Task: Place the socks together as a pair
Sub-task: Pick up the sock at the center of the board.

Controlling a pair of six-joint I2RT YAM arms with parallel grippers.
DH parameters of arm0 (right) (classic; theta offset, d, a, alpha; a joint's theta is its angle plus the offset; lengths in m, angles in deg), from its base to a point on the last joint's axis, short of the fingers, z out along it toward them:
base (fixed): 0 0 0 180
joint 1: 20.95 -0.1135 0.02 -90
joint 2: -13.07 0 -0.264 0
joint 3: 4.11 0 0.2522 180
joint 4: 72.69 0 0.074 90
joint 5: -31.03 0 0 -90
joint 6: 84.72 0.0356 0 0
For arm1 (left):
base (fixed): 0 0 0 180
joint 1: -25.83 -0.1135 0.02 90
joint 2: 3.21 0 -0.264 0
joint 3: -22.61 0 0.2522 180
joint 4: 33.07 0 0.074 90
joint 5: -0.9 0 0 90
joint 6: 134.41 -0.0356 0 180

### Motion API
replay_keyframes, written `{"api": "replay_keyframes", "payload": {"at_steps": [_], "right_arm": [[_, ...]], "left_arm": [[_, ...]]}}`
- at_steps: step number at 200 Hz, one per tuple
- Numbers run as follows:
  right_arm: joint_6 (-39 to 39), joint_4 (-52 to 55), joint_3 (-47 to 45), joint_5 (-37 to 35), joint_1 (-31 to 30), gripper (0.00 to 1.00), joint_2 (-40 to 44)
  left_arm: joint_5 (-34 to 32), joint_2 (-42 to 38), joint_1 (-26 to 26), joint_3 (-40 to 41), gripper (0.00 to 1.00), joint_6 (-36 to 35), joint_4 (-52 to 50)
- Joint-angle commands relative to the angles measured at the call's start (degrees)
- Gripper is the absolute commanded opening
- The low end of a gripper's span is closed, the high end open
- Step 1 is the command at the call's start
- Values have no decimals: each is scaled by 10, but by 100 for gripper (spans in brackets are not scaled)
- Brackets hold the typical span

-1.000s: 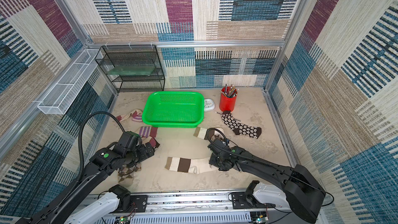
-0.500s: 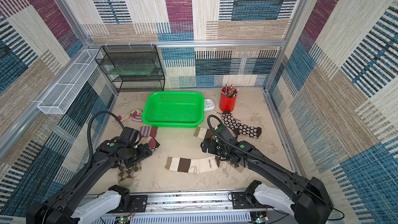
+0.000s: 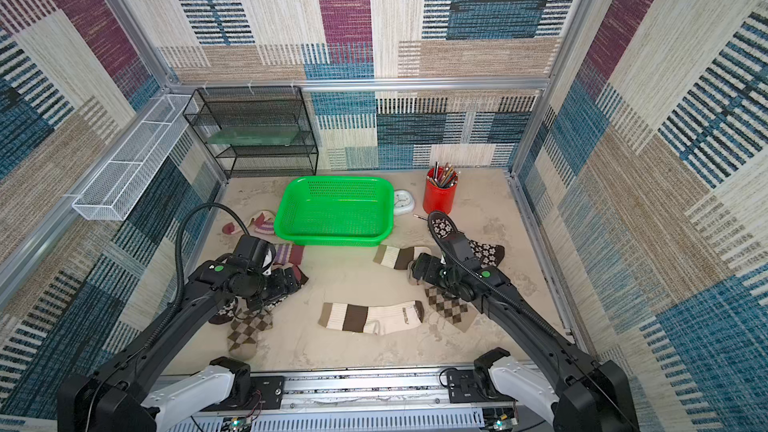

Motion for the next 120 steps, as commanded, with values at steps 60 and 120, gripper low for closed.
{"api": "replay_keyframes", "payload": {"at_steps": [60, 120], "right_arm": [[-108, 12, 132, 40, 109, 96, -207], [-181, -31, 181, 69, 100, 79, -305]], "left_arm": [[109, -4, 5, -3, 85, -14, 82], [117, -33, 17, 14, 84, -8, 104]]}}
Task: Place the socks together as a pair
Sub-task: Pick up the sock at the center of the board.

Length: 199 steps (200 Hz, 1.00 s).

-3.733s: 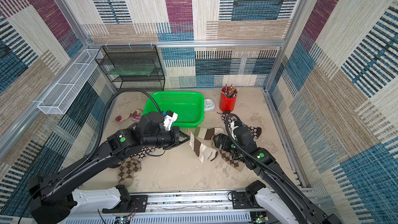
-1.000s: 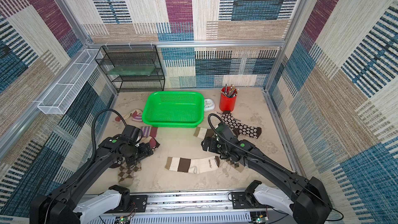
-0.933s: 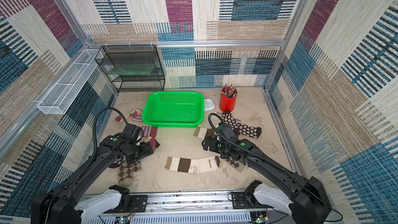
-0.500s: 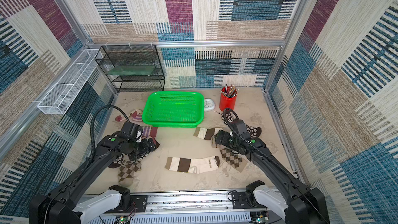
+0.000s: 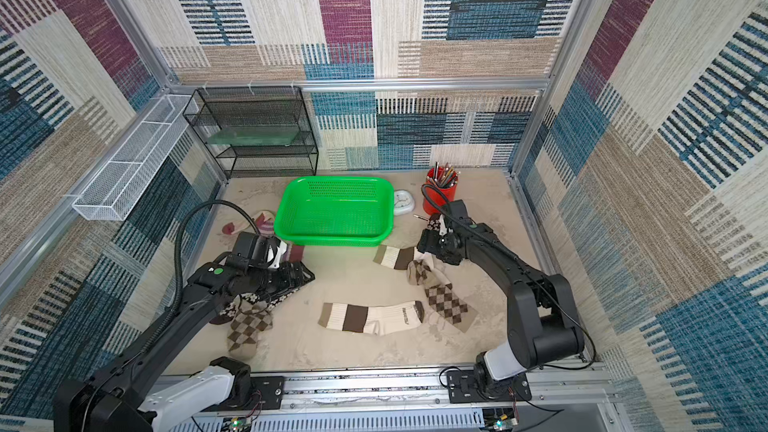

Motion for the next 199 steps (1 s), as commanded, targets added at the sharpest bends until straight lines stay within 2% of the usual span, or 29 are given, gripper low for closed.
{"api": "replay_keyframes", "payload": {"at_steps": [1, 21, 49, 85, 113, 142, 199], "right_arm": [[-43, -21, 6, 8, 0, 79, -21], [-66, -28, 11, 3, 4, 72, -48], [-88, -35, 23, -17, 7, 66, -72], [-125, -72, 26, 18, 1, 57, -86], [-144, -70, 35, 54, -1, 27, -94], [-155, -62, 44, 63, -9, 5, -74], [-191, -5, 110, 0, -67, 3, 23]], "left_arm": [[12, -16, 1, 11, 84, -6, 19], [13, -27, 1, 22, 84, -2, 22], [8, -33, 1, 27, 82, -2, 13], [4, -34, 1, 32, 79, -1, 14], [4, -35, 1, 30, 78, -3, 13], [1, -36, 1, 30, 76, -5, 11], [-3, -38, 1, 30, 75, -7, 9]]}}
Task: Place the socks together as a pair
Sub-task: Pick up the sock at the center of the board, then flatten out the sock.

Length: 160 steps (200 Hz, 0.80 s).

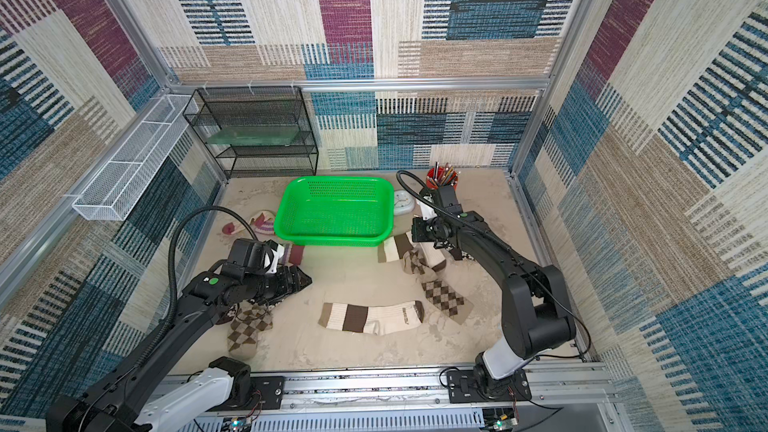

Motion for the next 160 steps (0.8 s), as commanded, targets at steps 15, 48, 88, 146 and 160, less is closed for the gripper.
{"api": "replay_keyframes", "payload": {"at_steps": [15, 48, 88, 146, 160], "right_arm": [[-40, 36, 28, -30, -46, 4, 46], [-36, 46, -6, -43, -130, 5, 61], [28, -10, -117, -48, -259, 9, 105], [107, -48, -194, -62, -395, 22, 99], [118, -50, -206, -62, -407, 31, 107]], "left_arm": [[-3, -4, 0, 1, 75, -9, 0], [-9, -12, 0, 3, 75, -13, -8], [-18, -42, 0, 16, 75, -14, -28], [-20, -69, 0, 40, 75, -6, -34], [-9, -69, 0, 43, 75, 2, -24]]}}
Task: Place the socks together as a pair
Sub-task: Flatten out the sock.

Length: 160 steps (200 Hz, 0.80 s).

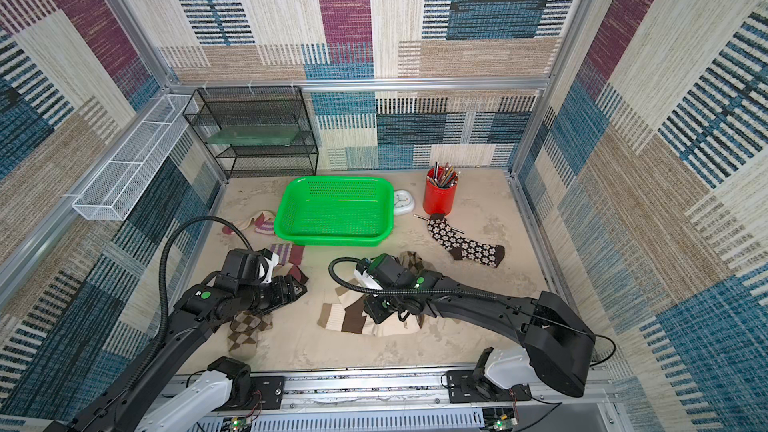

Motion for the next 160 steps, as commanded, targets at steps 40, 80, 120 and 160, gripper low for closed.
{"api": "replay_keyframes", "payload": {"at_steps": [40, 80, 120, 160], "right_arm": [[77, -20, -34, -18, 10, 64, 40], [127, 5, -49, 5, 94, 74, 71], [160, 29, -57, 2, 136, 74, 60], [179, 13, -78, 0, 145, 83, 79]], "left_arm": [[37, 5, 7, 11, 74, 16, 34], [29, 41, 49, -14, 74, -8, 57], [9, 156, 143, -70, 66, -6, 66], [8, 306, 180, -159, 56, -15, 24]]}}
